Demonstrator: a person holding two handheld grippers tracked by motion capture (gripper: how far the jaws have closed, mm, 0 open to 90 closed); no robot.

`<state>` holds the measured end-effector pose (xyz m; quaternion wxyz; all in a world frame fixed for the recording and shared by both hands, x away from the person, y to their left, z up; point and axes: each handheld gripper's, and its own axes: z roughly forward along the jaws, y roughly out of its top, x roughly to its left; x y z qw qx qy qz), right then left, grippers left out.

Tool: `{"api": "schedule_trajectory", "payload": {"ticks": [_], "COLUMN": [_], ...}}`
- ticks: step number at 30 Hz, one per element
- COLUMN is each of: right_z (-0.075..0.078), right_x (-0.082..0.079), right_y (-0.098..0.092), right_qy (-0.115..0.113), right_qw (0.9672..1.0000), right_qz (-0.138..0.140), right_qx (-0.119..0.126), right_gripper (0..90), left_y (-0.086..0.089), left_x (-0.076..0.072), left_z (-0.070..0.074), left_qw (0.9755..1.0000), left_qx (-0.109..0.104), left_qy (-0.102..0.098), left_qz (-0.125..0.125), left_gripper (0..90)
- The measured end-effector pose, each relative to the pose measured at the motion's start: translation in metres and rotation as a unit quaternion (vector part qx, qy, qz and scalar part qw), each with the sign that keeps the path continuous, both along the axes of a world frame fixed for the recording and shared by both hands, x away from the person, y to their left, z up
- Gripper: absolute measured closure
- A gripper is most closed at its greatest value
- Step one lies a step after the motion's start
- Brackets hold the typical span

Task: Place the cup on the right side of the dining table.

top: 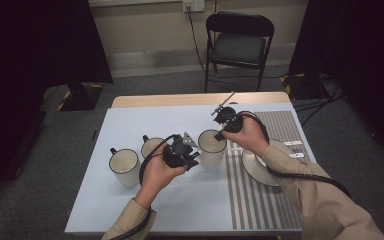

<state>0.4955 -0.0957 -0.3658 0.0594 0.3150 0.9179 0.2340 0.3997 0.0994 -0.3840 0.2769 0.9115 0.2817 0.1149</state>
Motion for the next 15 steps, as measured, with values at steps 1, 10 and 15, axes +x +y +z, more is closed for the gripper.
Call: {"api": "schedule_trajectory", "payload": {"ticks": [1, 10, 15], "right_z": [0.000, 0.002, 0.003], "right_x": [0.001, 0.008, 0.013], "right_y": [0.000, -0.003, -0.004], "right_qy": [0.000, 0.000, 0.001], "right_qw": [1.0000, 1.0000, 0.9999], "right_qz": [-0.001, -0.006, -0.011], "right_qx": [0.000, 0.002, 0.000], "right_gripper": [83.0, 83.0, 83.1], "left_y": [-0.001, -0.003, -0.005], "left_x": [0.002, 0.009, 0.015], "left_z": [0.001, 0.004, 0.005], "left_qw": [1.0000, 0.9999, 0.9999], "left_qx": [0.000, 0.007, 0.011], "left_qy": [-0.001, -0.008, -0.008], "left_qz": [-0.001, 0.003, 0.004], "left_gripper": [77.5, 77.5, 77.5]}}
